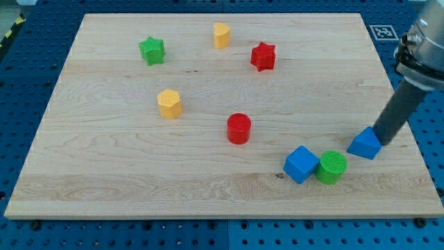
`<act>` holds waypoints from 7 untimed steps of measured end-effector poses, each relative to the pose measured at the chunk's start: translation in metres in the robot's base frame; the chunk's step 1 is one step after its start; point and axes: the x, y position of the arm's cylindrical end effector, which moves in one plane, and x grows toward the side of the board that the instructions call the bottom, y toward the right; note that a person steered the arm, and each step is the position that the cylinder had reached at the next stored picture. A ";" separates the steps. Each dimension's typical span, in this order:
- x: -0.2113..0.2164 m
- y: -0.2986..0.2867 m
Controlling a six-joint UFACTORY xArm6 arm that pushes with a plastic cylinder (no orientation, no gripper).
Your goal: Move the blue triangle to the right of the green circle
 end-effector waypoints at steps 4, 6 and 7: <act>-0.040 0.014; -0.009 -0.002; -0.002 -0.002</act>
